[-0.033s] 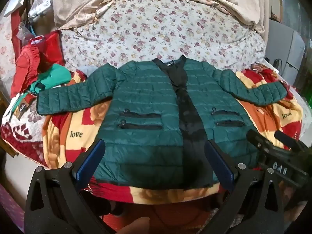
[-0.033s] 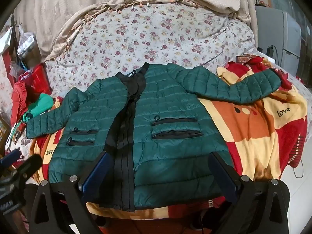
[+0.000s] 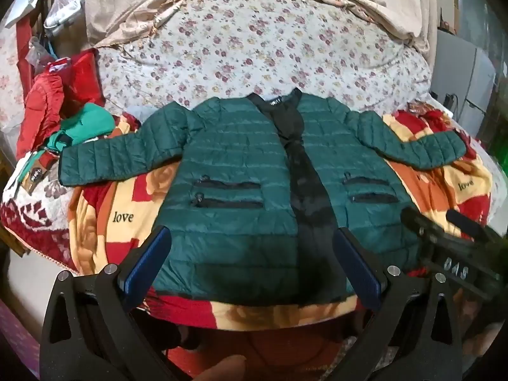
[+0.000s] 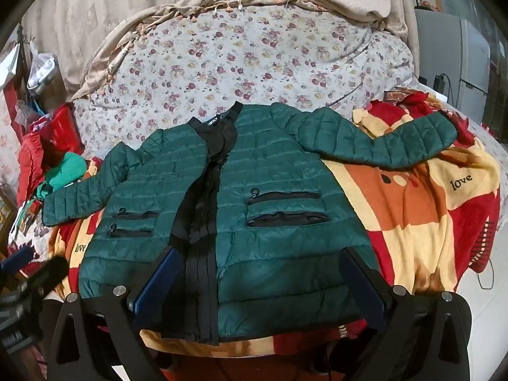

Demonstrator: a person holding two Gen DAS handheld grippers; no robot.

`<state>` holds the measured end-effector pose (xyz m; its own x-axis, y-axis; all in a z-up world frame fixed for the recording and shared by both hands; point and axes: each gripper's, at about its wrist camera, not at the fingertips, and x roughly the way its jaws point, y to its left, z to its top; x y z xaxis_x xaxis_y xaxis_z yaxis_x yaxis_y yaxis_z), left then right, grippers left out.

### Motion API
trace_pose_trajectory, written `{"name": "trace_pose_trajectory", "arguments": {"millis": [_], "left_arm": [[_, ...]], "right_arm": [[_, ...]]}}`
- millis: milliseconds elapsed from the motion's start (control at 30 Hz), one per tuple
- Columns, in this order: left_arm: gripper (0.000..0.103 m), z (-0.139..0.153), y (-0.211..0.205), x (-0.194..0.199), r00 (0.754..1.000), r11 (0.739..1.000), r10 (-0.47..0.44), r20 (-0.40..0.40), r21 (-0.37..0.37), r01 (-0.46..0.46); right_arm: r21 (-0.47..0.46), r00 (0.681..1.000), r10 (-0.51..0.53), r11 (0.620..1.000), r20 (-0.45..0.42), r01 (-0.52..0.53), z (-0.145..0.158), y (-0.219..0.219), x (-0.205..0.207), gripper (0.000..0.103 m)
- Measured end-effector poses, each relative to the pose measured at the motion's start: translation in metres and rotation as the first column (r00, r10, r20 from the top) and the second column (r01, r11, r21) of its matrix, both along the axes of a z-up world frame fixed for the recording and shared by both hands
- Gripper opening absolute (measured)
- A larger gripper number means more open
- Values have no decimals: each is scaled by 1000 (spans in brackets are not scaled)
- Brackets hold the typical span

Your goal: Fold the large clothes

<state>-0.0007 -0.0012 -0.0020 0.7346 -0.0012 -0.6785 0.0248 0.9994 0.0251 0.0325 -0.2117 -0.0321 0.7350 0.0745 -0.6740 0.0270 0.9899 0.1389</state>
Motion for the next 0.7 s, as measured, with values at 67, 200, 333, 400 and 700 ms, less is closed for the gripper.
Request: {"name": "trace_pose_trajectory", "arguments": {"millis": [67,200,333,400,700], "left_arm": [[102,-2,-1,-1,1000,1000,0,-10,9,1],[102,-4,3,-17,1000,1000,-1,9,-23,1],[102,0,8,-24,1000,998,28,13,-61,-27],[102,-2,18,-22,1000,996,30,8,-86,-30],[102,-1,17,-23,1000,993,-26,12,-118,27]], "right_arm": [[1,1000,-11,1000,-1,11,-2,0,-1,99],[3,1000,-17,1000,7,17,0,-6,-2,99],[5,1000,-14,1000,2,14,0,-6,-2,99],[5,1000,-15,1000,0,15,1,-6,-2,99],[6,1000,-15,1000,-3,15,-3,-5,-1,99]]}}
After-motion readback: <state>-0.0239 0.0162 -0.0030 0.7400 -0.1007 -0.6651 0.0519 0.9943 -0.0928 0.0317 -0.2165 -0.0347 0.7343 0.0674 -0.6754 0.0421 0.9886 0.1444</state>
